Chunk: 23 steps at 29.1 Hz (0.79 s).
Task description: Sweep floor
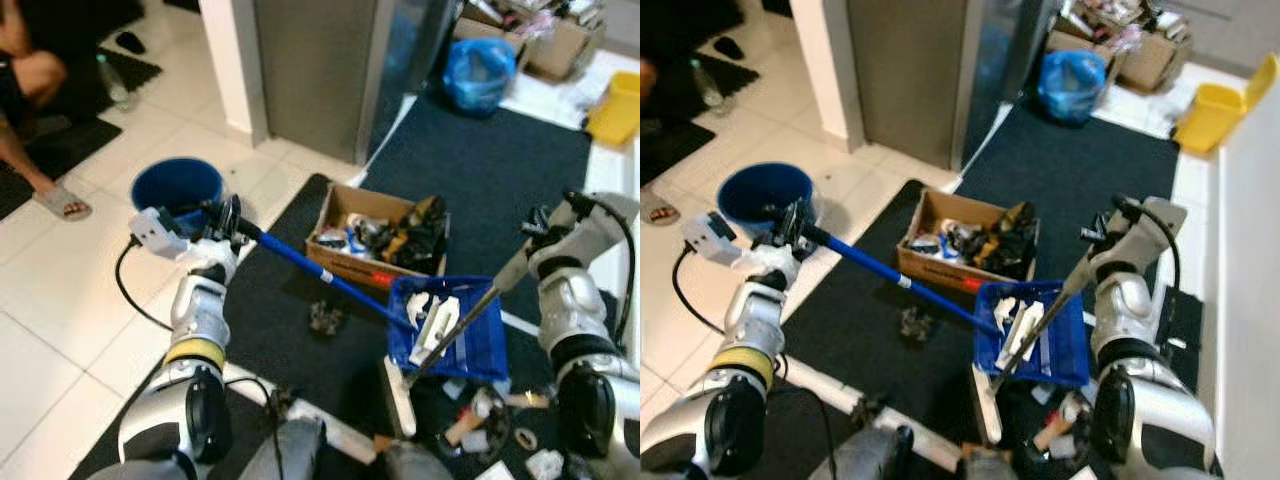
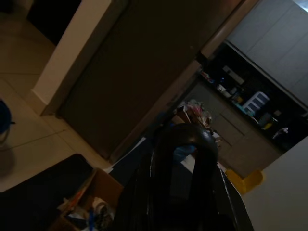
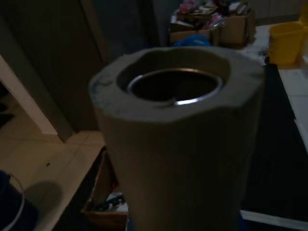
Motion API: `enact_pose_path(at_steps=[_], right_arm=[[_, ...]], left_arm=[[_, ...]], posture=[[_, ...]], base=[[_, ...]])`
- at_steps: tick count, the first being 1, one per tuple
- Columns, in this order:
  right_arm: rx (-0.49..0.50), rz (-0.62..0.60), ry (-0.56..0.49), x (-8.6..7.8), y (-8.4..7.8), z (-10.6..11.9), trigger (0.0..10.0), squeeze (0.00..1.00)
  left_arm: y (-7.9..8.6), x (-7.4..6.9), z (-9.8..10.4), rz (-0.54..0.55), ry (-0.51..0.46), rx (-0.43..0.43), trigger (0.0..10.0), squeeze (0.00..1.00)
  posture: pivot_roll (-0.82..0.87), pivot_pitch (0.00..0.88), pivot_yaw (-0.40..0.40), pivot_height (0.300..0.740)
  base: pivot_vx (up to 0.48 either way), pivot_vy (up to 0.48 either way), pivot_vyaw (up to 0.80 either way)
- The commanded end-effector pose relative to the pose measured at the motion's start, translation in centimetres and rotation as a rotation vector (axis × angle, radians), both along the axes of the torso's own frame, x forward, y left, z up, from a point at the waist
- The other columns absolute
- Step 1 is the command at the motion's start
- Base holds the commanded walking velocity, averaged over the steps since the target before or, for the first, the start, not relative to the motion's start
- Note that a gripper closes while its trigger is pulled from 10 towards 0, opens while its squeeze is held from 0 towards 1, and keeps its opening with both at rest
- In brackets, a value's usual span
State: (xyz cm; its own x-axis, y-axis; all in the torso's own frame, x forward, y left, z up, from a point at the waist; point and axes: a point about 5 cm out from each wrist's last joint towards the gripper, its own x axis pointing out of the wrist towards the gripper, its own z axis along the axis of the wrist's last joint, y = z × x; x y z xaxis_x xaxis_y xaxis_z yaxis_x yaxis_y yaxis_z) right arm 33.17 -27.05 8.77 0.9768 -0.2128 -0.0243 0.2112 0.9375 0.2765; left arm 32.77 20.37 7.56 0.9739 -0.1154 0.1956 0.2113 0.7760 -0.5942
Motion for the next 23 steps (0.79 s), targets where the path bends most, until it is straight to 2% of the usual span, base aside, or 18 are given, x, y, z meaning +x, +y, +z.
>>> enact_pose_path(at_steps=[1, 7, 9, 12, 20, 23], right_arm=[[0.014, -0.035, -0.015, 0.0, -0.6, 0.3, 10.0, 0.00], [-0.023, -0.061, 0.015, -0.2, -1.2, 0.3, 10.0, 0.00], [-0.056, -0.095, 0.056, -0.5, -2.0, 0.1, 10.0, 0.00], [-0.064, -0.107, 0.066, -0.6, -2.2, 0.1, 10.0, 0.00], [-0.094, -0.153, 0.114, -1.3, -3.2, -0.3, 10.0, 0.00], [-0.140, -0.172, 0.184, -1.8, -3.9, -0.8, 10.0, 0.00]], left_arm=[[-0.4, 0.1, -0.1, -0.018, 0.008, -0.012, 10.0, 0.00], [-0.3, 0.2, 0.2, -0.020, -0.014, -0.024, 10.0, 0.00], [0.3, 0.3, 0.6, 0.005, -0.030, -0.018, 10.0, 0.00], [0.5, 0.3, 0.8, 0.017, -0.035, -0.017, 10.0, 0.00], [2.7, 0.6, 2.0, 0.082, -0.065, 0.000, 10.0, 0.00], [3.8, 0.6, 2.4, 0.114, -0.070, 0.016, 10.0, 0.00]], posture=[[0.14, 0.008, -0.062, 0.740], [0.14, 0.003, -0.062, 0.740], [0.14, 0.002, -0.063, 0.740], [0.14, 0.002, -0.063, 0.740], [0.14, 0.006, -0.064, 0.740], [0.14, 0.007, -0.063, 0.740]], base=[[0.000, 0.000, 0.00], [0.000, 0.000, 0.00], [0.000, 0.000, 0.00], [0.000, 0.000, 0.00], [0.303, 0.000, 0.00], [0.314, 0.000, 0.00]])
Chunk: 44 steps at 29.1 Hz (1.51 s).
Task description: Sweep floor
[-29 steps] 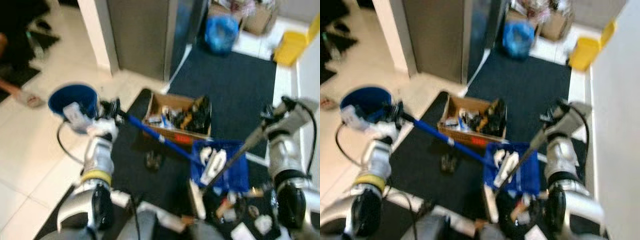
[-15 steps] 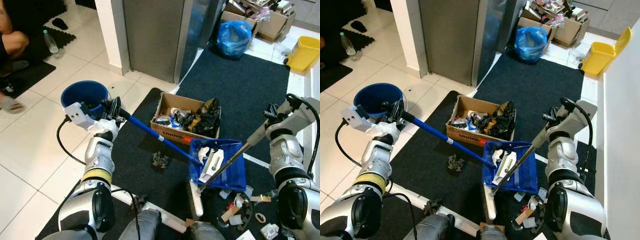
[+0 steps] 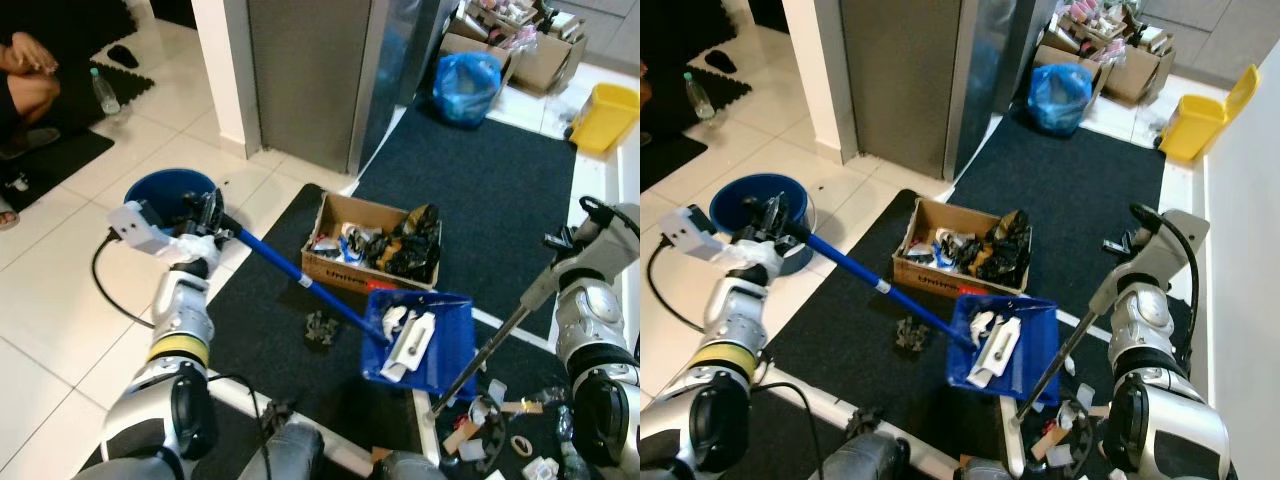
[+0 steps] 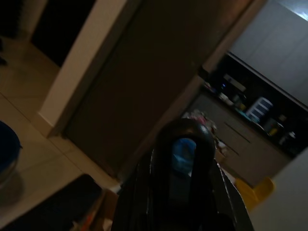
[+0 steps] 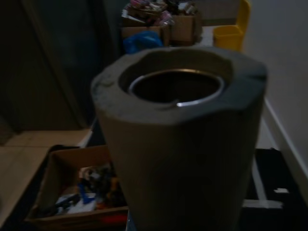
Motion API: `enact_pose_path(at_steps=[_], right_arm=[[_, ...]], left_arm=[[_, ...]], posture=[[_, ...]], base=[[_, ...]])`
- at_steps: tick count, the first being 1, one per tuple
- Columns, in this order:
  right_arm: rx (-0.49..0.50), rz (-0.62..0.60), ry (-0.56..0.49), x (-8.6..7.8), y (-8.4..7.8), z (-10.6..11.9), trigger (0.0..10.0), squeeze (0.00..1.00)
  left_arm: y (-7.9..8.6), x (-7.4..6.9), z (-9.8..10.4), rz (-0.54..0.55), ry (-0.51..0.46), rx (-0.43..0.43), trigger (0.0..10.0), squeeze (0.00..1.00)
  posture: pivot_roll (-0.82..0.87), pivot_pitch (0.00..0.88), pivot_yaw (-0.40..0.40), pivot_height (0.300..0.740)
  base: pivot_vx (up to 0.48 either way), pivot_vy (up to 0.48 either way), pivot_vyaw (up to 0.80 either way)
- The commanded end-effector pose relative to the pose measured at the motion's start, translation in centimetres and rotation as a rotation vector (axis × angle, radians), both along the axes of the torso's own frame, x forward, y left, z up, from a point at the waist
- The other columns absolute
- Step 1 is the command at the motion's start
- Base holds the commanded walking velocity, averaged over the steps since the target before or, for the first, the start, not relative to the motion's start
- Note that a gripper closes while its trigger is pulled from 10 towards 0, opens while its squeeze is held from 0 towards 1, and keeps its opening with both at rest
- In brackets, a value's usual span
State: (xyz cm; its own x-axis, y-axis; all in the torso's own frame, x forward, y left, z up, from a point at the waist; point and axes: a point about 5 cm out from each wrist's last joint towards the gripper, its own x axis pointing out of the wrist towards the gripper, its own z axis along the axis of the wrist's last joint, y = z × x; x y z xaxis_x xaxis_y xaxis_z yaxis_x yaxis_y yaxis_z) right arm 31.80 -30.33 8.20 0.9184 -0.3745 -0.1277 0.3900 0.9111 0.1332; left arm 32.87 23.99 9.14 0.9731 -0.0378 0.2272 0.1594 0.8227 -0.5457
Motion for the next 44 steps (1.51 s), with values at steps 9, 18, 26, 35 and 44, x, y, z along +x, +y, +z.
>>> enact_pose_path(at_steps=[9, 18, 26, 35, 44], right_arm=[[-0.074, -0.023, 0.177, -1.3, -1.0, -1.7, 10.0, 0.00], [-0.077, -0.025, 0.202, -1.5, -0.8, -2.2, 10.0, 0.00], [-0.068, -0.032, 0.192, -1.5, -0.9, -2.2, 10.0, 0.00], [-0.061, -0.031, 0.191, -1.5, -0.7, -2.3, 10.0, 0.00], [-0.060, -0.029, 0.189, -1.5, -0.6, -2.3, 10.0, 0.00]], left_arm=[[1.8, 0.8, 2.4, 0.066, -0.080, -0.020, 10.0, 0.00], [1.5, 1.1, 2.9, 0.054, -0.097, -0.018, 10.0, 0.00], [1.2, 1.2, 2.9, 0.040, -0.100, -0.018, 10.0, 0.00], [0.9, 1.3, 2.9, 0.026, -0.102, -0.018, 10.0, 0.00], [0.8, 1.5, 3.0, 0.017, -0.100, -0.018, 10.0, 0.00]], posture=[[0.14, 0.006, -0.062, 0.740], [0.14, 0.009, -0.052, 0.740], [0.14, 0.016, -0.048, 0.740], [0.14, 0.017, -0.045, 0.740], [0.14, 0.015, -0.043, 0.740]], base=[[0.343, 0.000, 0.00], [0.373, 0.000, 0.00], [0.376, 0.000, 0.00], [0.377, 0.000, 0.00], [0.380, 0.000, 0.00]])
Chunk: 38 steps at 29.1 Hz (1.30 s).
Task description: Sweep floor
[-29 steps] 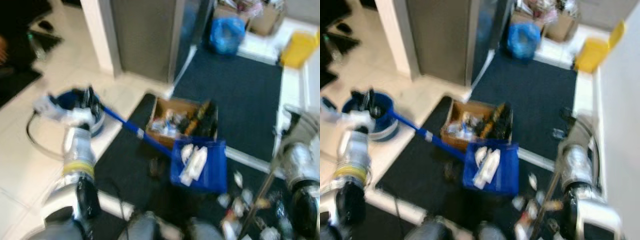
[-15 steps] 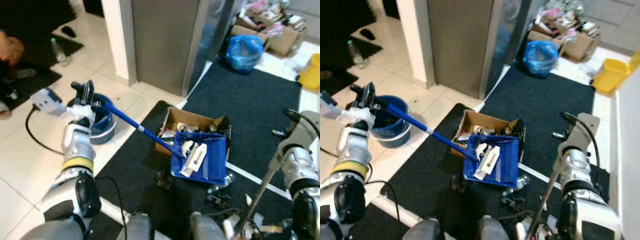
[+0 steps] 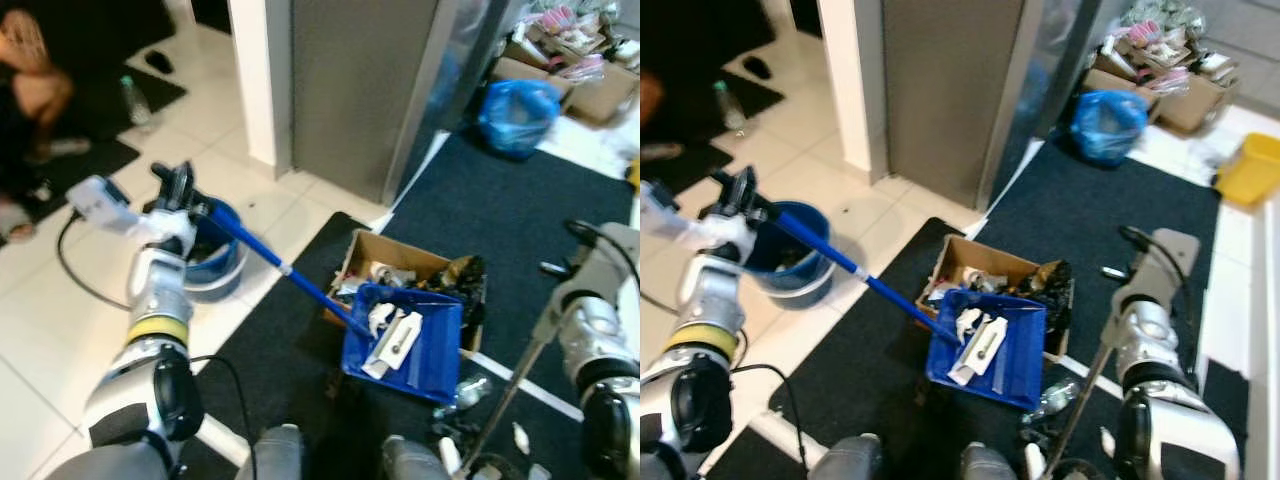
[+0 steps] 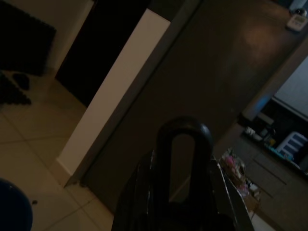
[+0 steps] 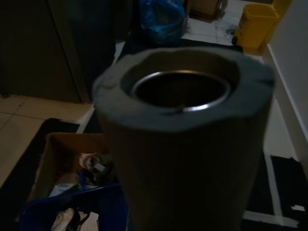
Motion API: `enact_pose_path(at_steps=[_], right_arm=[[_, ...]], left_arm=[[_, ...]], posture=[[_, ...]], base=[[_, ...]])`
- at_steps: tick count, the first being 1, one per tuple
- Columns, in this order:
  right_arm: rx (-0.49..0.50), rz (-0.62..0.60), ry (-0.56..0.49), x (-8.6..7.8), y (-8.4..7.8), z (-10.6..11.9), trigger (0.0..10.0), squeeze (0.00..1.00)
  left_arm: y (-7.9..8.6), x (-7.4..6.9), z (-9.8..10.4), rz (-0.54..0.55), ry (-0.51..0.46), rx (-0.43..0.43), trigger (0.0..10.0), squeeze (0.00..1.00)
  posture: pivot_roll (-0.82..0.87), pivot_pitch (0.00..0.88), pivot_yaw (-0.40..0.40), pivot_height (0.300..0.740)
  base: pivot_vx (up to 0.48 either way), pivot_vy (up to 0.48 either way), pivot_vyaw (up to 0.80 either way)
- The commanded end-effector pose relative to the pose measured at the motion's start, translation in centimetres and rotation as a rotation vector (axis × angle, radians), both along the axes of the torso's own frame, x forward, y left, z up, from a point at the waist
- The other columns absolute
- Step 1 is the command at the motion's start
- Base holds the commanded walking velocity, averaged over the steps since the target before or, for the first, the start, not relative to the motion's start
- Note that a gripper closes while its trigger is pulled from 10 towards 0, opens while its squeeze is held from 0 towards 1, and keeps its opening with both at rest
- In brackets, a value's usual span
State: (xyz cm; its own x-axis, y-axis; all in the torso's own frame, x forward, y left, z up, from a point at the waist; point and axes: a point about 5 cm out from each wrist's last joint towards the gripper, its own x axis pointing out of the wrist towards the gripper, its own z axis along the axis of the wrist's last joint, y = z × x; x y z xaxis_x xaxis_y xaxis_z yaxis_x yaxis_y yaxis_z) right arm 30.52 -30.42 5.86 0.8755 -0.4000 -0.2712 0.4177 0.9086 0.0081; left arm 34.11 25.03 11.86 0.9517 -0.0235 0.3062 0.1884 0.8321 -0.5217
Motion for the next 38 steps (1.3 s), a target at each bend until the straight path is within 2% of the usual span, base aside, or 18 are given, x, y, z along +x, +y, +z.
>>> enact_pose_path(at_steps=[1, 30, 38], right_arm=[[-0.006, -0.013, 0.004, -0.2, -0.5, 0.1, 10.0, 0.00], [0.001, -0.029, 0.001, -0.2, -0.5, 0.0, 10.0, 0.00], [0.001, -0.036, 0.000, -0.3, -0.5, 0.0, 10.0, 0.00]], left_arm=[[-0.3, 0.3, 0.3, -0.003, -0.019, -0.030, 10.0, 0.00], [-1.1, 0.4, -0.3, -0.037, 0.005, -0.036, 10.0, 0.00], [-1.3, 0.6, -0.8, -0.037, 0.077, -0.048, 10.0, 0.00]], posture=[[0.14, 0.015, -0.043, 0.740], [0.13, 0.017, -0.040, 0.740], [0.13, 0.016, -0.038, 0.740]], base=[[0.379, 0.000, 0.00], [0.378, 0.000, 0.00], [0.091, 0.000, 0.00]])
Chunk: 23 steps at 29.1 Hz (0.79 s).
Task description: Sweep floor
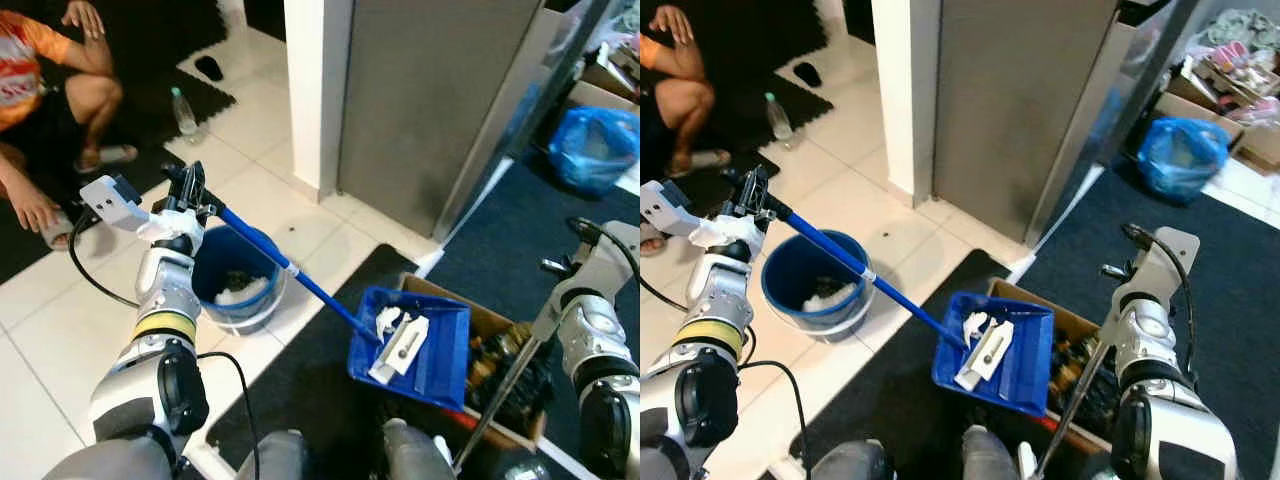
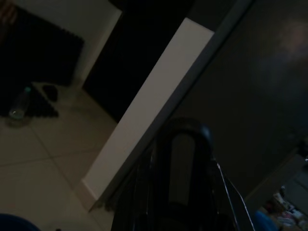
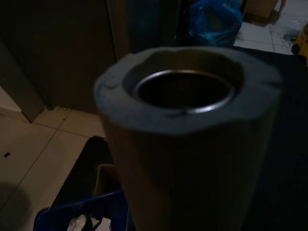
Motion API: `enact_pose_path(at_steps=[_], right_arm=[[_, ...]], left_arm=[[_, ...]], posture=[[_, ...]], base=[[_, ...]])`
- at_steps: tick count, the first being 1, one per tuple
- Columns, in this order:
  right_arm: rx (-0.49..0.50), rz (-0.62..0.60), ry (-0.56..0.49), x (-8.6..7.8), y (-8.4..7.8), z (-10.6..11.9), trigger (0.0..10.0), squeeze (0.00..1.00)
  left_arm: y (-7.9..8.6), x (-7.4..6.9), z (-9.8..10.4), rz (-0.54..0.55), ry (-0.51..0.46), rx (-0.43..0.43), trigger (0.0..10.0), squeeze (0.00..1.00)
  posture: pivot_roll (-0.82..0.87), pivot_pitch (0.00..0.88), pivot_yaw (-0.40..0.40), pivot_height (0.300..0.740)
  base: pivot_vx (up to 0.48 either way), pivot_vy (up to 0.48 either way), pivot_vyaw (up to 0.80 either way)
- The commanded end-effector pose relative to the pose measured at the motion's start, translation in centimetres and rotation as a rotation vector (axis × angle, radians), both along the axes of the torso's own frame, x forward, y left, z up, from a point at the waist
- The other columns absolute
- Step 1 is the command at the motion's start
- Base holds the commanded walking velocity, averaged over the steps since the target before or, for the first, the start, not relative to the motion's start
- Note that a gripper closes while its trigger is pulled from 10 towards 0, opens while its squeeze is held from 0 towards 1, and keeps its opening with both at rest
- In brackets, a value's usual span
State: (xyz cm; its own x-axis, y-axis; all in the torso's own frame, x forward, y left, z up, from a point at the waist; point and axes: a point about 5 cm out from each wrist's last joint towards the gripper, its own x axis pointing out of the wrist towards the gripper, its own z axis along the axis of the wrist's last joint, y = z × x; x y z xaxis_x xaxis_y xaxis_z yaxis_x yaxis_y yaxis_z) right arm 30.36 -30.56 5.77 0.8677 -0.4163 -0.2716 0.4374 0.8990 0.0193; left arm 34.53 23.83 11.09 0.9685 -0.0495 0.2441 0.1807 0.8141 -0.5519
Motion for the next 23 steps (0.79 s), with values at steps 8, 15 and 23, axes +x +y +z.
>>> enact_pose_path(at_steps=[8, 15, 23], right_arm=[[-0.006, -0.015, 0.003, -0.11, -0.36, 0.11, 10.0, 0.00], [-0.002, -0.011, 0.000, 0.06, -0.07, 0.11, 10.0, 0.00], [-0.002, -0.011, 0.001, 0.10, -0.01, 0.11, 10.0, 0.00]], left_arm=[[-0.39, 0.14, 0.11, -0.032, -0.016, -0.030, 10.0, 0.00], [-0.86, 0.16, -0.08, -0.045, -0.011, -0.036, 10.0, 0.00], [-0.68, 0.17, 0.06, -0.032, -0.014, -0.027, 10.0, 0.00]], posture=[[0.13, 0.008, -0.037, 0.740], [0.13, 0.006, -0.038, 0.740], [0.14, 0.009, -0.038, 0.740]], base=[[0.218, -0.277, 0.00], [0.291, -0.378, 0.00], [0.037, -0.047, 0.00]])
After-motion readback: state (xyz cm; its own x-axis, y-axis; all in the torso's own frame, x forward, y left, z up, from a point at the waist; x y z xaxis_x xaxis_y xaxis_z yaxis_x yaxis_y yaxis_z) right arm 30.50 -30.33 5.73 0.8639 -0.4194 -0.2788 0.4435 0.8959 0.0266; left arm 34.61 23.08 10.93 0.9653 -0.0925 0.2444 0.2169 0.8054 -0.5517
